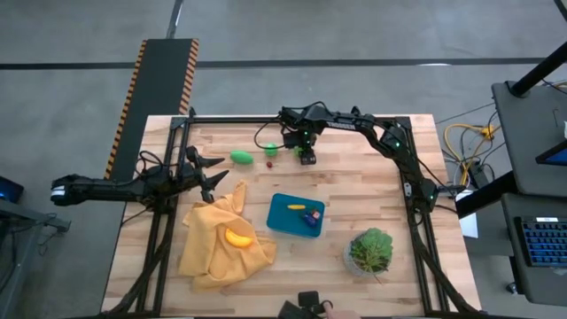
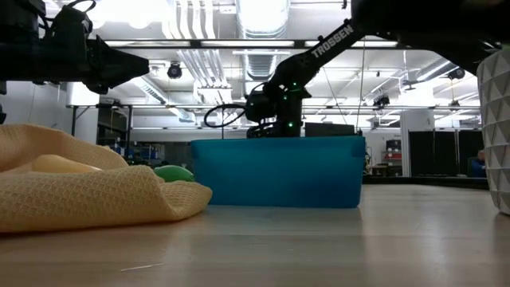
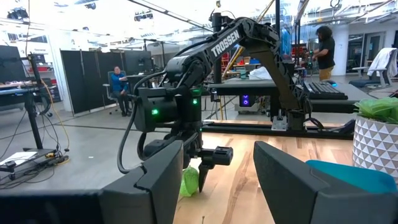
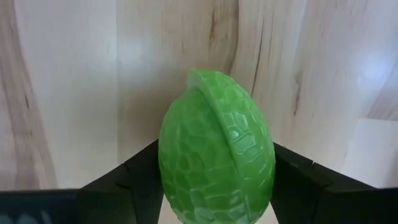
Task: Pick and placing Produce into tupperware
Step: Put the melon into the blue bin
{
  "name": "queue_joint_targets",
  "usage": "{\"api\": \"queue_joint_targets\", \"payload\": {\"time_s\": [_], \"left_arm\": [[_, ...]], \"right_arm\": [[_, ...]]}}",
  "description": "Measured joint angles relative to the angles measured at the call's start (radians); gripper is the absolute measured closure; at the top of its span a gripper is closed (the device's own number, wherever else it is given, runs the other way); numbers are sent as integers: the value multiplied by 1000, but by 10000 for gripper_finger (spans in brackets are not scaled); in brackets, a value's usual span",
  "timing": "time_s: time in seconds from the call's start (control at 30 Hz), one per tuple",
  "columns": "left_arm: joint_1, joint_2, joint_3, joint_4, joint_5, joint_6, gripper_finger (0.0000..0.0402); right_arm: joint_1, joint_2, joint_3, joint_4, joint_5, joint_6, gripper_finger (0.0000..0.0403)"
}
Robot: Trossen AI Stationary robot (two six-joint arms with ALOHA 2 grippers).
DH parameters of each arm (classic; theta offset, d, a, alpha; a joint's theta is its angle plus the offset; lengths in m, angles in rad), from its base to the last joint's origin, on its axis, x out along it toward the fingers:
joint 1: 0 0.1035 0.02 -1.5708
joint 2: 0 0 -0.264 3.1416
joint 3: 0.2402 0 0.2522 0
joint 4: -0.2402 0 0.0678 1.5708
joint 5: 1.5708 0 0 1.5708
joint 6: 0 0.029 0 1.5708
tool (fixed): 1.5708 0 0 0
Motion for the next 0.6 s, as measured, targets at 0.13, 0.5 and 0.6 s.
{"api": "queue_joint_targets", "payload": {"time_s": [0.13,0.5,0.6], "left_arm": [[0,0,0,0,0,0,218],[0,0,0,0,0,0,218],[0,0,0,0,0,0,218]], "right_arm": [[0,-7,24,-33,0,0,179],[8,-27,112,-128,-7,66,179],[14,-38,127,-142,-13,72,179]]}}
